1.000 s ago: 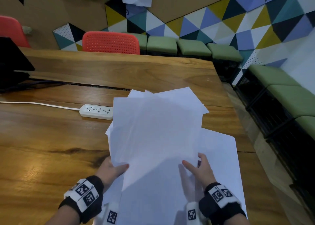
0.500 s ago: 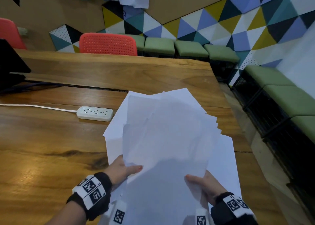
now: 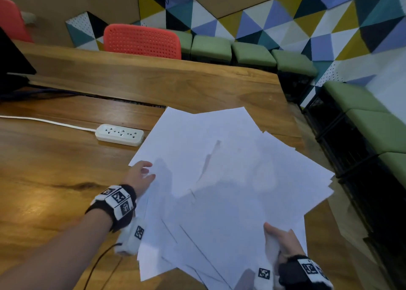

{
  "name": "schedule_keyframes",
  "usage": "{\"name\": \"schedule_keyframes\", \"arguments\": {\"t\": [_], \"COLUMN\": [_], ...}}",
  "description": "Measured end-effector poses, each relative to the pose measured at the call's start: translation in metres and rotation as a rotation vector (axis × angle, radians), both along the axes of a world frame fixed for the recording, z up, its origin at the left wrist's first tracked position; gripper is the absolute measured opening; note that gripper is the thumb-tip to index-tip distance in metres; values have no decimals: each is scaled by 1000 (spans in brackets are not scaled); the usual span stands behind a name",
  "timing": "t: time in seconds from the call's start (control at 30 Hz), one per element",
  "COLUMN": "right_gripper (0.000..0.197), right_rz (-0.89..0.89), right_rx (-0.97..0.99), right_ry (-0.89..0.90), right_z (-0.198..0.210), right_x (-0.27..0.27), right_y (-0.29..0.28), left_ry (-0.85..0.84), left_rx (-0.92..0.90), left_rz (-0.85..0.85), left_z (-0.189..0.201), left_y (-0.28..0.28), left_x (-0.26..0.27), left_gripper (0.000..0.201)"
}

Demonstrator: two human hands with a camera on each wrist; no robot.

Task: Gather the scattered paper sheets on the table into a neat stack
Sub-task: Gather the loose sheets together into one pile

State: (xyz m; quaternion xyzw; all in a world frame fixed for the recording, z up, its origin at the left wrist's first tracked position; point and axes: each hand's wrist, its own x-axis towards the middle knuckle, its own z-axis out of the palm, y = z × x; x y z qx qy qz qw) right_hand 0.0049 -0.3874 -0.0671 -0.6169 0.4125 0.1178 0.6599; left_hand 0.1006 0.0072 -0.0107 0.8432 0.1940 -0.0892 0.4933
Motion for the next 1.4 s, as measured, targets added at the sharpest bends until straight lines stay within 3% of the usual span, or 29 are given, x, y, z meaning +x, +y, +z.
{"name": "schedule_keyframes", "arguments": {"t": [0.23, 0.33, 0.4, 0.47, 0.57, 0.67, 0.7, 0.77, 0.9, 1.0, 1.17, 1.27, 1.4], "right_gripper": [121, 124, 96, 98, 93, 136, 134, 121, 155, 156, 167, 164, 155], "right_rz": [39, 82, 110, 103, 135, 149, 148, 171, 186, 181, 155, 160, 157], "right_rx": [34, -31, -20, 3, -57, -130, -107, -101, -89, -62, -63, -51, -82], "right_ry": [88, 130, 151, 119, 176, 182, 181, 175, 160, 149, 132, 152, 161], "right_z": [-41, -44, -31, -12, -18, -30, -30, -29, -33, -50, -41, -38, -45], "right_x": [-2, -1, -3, -3, -3, -4, -5, -4, -5, -7, -6, -6, -4], "right_y": [-19, -25, -20, -15, -17, -21, -20, -16, -18, -27, -21, -19, -21], "left_ry": [120, 164, 198, 214, 222, 153, 109, 6, 96, 165, 247, 248, 232], "left_rx": [546, 604, 598, 557, 401, 495, 573, 642, 430, 357, 265, 338, 283], "left_rz": [-69, -77, -65, -44, 17, 38, 29, -4, -68, -149, -305, -242, 45], "left_z": [-17, -21, -18, -13, -6, 3, 6, 9, 10, 6, 7, 12, 17], "left_y": [12, 14, 14, 13, 10, 5, 2, 0, 2, 6, 13, 8, -6], "left_x": [37, 51, 60, 66, 67, 58, 53, 43, 22, 5, -17, -23, -17], "left_gripper": [66, 77, 81, 81, 62, 29, 24, 20, 17, 13, 5, 17, 76]}}
